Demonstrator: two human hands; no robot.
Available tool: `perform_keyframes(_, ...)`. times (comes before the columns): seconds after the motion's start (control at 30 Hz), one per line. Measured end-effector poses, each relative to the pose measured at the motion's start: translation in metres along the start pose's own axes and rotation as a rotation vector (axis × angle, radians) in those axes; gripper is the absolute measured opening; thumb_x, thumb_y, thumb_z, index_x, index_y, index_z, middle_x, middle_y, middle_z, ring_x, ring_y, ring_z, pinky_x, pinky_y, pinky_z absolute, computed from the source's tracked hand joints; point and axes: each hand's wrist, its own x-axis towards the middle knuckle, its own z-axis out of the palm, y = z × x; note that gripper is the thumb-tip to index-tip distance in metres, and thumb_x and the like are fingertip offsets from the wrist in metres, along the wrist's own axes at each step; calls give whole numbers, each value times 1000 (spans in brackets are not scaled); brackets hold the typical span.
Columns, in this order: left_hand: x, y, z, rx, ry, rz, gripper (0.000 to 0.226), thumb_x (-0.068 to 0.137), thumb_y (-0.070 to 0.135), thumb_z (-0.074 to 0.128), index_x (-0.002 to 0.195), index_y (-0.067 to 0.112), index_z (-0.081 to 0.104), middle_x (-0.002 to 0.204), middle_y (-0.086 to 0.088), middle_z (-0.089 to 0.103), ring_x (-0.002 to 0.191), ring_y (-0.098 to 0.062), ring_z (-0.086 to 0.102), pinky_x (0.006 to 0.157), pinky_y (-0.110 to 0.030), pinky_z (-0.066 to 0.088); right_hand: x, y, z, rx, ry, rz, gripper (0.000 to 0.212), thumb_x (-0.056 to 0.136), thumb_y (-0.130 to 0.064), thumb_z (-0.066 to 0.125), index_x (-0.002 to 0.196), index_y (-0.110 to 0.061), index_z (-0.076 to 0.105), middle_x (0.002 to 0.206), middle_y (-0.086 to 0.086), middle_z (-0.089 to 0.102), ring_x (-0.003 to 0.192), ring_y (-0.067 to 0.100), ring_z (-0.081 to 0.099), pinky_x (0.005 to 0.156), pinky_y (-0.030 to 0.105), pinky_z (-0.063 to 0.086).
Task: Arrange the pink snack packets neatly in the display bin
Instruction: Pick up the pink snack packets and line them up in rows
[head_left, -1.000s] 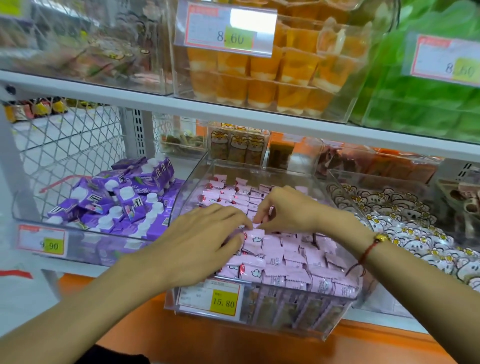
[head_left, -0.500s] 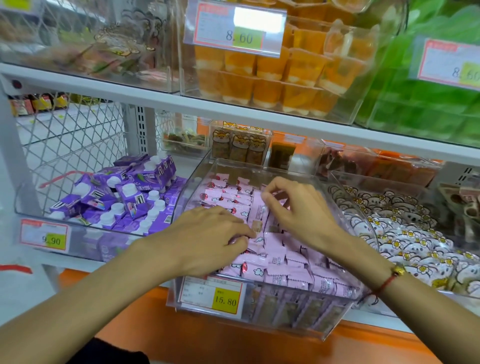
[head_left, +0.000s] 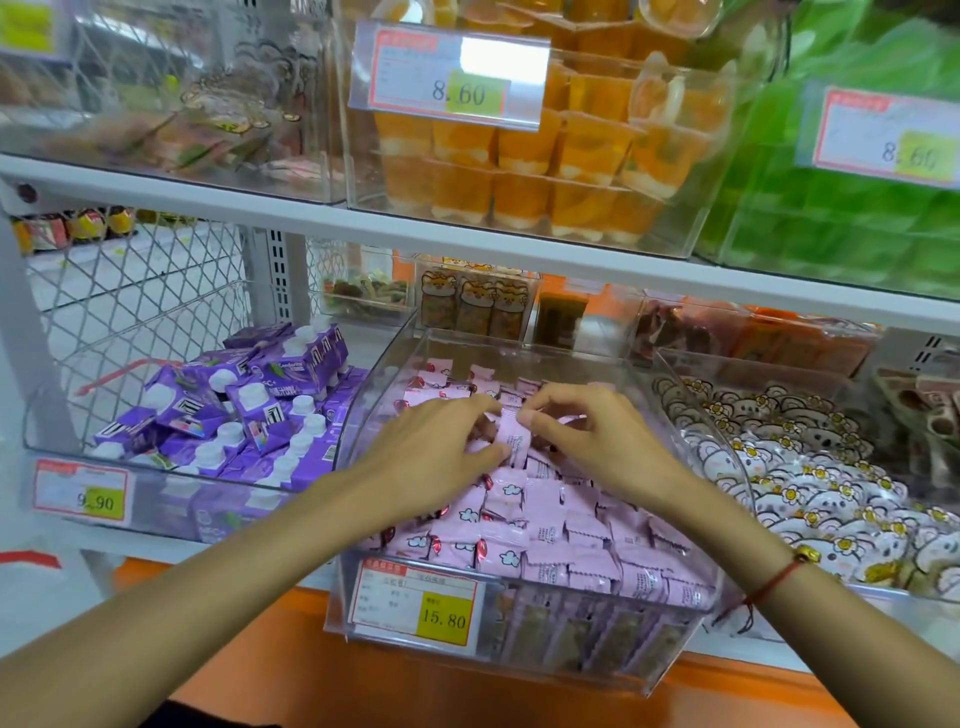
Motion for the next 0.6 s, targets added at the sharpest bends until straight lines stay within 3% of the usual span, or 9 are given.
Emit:
perform_keyframes(0.1,4,-3,4,-30,27,6,23,90,45,58,102,25,56,96,14,63,90,-9,59,79,-36,51,-4,3,-4,-9,27,79,15,84,-27,69,98,-22,63,88,-11,66,79,8,63,74,27,52)
perform_keyframes(0.17,1,-6,6,-40,50,18,25,90,46,56,103,26,52,98,12,61,91,-10,57,79,-36,50,-10,6,-6,-156,-33,99,22,83,-28,70,102,-23,59,86,-11,63,80,11,60,73,26,49)
perform_keyframes(0.27,-2,-8,9,-76,130,39,27,92,46,51,108,25,49,99,8,60,96,-13,56,82,-38,49,-20,6,-2,-342,-192,32,20,90,-21,57,105,-22,69,95,-7,67,90,11,60,74,20,41)
perform_keyframes(0.3,-2,-7,8,-133,159,39,27,92,45,50,110,25,49,99,8,60,96,-12,58,83,-36,49,-21,5,0,-376,-211,17,24,90,-19,53,106,-21,71,99,-4,69,92,12,60,75,20,41)
perform_keyframes(0.4,-3,-3,3,-355,258,21,25,93,40,50,114,26,47,107,16,59,95,4,58,76,-9,44,-18,3,1,-429,-245,0,28,91,-16,48,106,-19,71,105,1,70,94,17,59,78,28,48)
perform_keyframes(0.43,-4,-1,-1,-440,302,12,22,94,36,52,112,25,46,108,16,59,96,7,56,76,-7,44,-17,2,0,-438,-261,0,30,91,-16,46,108,-19,70,108,2,69,96,17,57,79,30,48)
perform_keyframes(0.53,-9,2,-12,-702,455,-48,20,93,26,55,111,22,46,110,10,61,98,5,59,82,-11,48,-18,5,1,-447,-296,-8,32,94,-16,43,115,-19,67,115,1,66,101,14,52,79,27,44)
perform_keyframes(0.6,-14,4,-18,-855,536,-109,25,93,26,55,114,17,45,113,3,63,99,-4,64,88,-21,51,-20,5,2,-427,-236,-4,30,95,-19,45,118,-20,64,115,-1,65,89,9,51,73,23,38)
